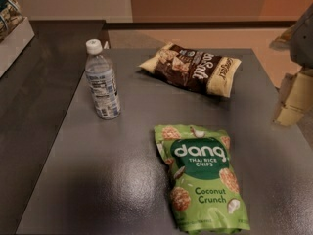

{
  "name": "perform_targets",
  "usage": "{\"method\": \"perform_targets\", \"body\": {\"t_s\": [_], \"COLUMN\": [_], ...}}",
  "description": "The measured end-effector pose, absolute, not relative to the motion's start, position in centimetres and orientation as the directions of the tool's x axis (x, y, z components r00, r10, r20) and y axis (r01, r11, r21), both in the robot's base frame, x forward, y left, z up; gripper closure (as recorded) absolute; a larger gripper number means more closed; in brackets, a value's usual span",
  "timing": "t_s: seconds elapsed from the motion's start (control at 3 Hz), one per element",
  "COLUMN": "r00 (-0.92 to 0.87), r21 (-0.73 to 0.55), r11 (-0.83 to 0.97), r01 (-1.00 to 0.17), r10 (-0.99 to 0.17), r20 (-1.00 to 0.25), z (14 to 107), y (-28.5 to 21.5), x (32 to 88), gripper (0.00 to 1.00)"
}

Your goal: Move green rice chip bag near brown chip bag

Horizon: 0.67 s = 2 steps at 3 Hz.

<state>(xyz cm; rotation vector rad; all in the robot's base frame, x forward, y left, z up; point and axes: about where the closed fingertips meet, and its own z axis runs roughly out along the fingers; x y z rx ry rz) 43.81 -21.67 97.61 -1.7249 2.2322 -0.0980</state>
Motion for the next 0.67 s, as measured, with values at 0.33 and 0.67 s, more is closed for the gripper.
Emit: {"method": "perform_targets", "body": {"t_s": [0.33,0.67], "r00": [-0.222,-0.236], "r21": [-0.245,-0.242], "r11": [0.27,0.284], "r01": [-0.931,-0.928], "r10": [-0.953,-0.949], "r20": [-0.207,-0.207], "z": [97.61,97.78], "y": [-21.67,-21.74], "x": [43.82,44.03], "gripper": [0.0,0.0]}}
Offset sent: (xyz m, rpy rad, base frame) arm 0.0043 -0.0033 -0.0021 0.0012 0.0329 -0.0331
